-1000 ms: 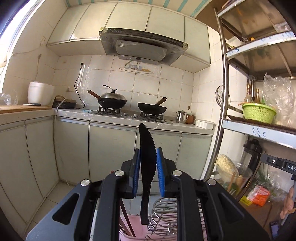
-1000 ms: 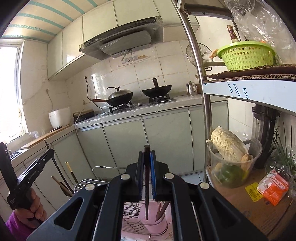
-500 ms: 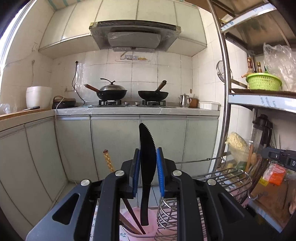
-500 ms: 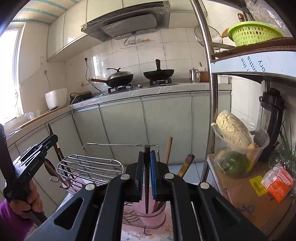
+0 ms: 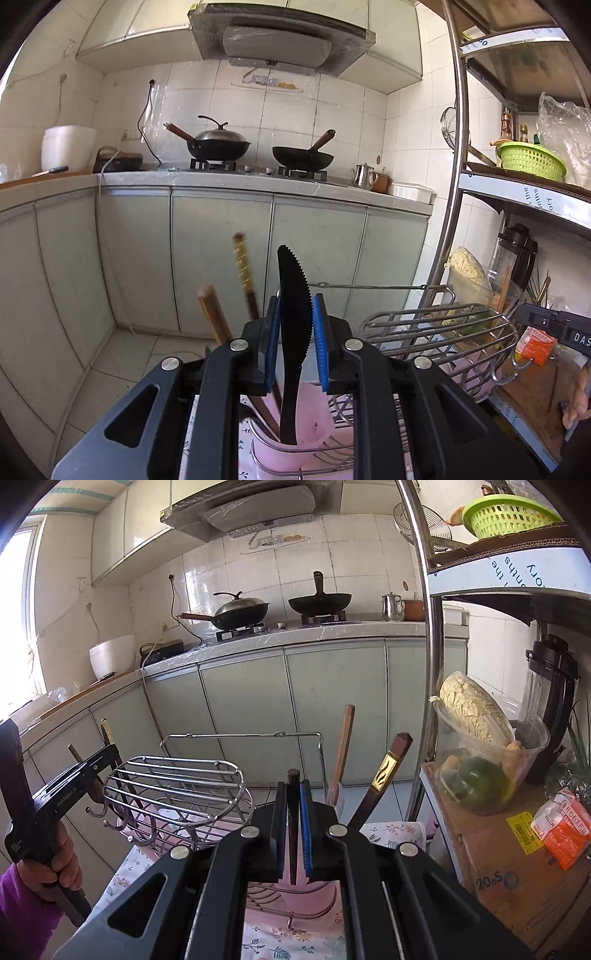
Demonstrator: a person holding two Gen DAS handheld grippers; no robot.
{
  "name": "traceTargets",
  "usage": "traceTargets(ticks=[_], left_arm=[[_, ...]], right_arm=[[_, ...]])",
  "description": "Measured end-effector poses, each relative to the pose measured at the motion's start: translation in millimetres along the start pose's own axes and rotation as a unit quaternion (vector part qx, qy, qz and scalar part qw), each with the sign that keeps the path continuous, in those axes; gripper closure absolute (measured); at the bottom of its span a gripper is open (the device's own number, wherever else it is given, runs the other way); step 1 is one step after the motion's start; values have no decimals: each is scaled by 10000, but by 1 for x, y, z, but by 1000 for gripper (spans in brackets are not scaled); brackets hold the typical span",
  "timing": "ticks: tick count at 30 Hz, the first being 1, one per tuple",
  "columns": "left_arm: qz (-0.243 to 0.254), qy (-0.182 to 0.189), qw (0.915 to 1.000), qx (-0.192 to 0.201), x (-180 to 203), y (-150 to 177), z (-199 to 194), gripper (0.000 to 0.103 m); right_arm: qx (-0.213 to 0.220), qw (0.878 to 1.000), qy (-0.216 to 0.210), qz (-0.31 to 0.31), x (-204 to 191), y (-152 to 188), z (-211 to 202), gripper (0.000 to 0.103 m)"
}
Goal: Organize utensils
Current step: 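Lower the knife into the pink cup with the left tool while the right lowers the chopstick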
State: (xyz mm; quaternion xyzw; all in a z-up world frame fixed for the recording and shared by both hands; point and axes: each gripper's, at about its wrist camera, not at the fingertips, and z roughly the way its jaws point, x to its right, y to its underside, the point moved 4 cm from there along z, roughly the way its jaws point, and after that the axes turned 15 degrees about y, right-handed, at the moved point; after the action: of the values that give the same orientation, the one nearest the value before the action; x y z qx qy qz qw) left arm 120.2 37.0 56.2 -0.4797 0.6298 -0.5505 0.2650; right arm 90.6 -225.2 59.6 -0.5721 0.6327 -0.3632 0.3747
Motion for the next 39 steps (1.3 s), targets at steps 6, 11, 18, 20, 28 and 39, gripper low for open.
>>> traceTargets(ticks=[6, 11, 18, 20, 28, 39], left_arm=[[-19, 330, 9993, -182, -10, 5, 10, 86], [-515, 647, 9958, -387, -16, 16, 14, 86], [-702, 668, 9937, -556, -16, 22, 9, 85], [-710, 669, 9933, -619, -15, 20, 7, 81], [-586, 664, 9948, -502, -3, 8, -7, 67], [-450, 512, 9973, -289, 18, -1, -43, 59]], right_arm=[[-216, 9996, -18, 163, 11, 4, 17, 97], [-423, 9986, -107, 311, 16, 11, 29, 97], [-566, 9978, -140, 314, 15, 20, 35, 97], [-620, 9974, -153, 328, 15, 21, 36, 96], [-857, 9949, -292, 455, 16, 27, 33, 82], [-639, 9953, -388, 620, 22, 31, -6, 78]])
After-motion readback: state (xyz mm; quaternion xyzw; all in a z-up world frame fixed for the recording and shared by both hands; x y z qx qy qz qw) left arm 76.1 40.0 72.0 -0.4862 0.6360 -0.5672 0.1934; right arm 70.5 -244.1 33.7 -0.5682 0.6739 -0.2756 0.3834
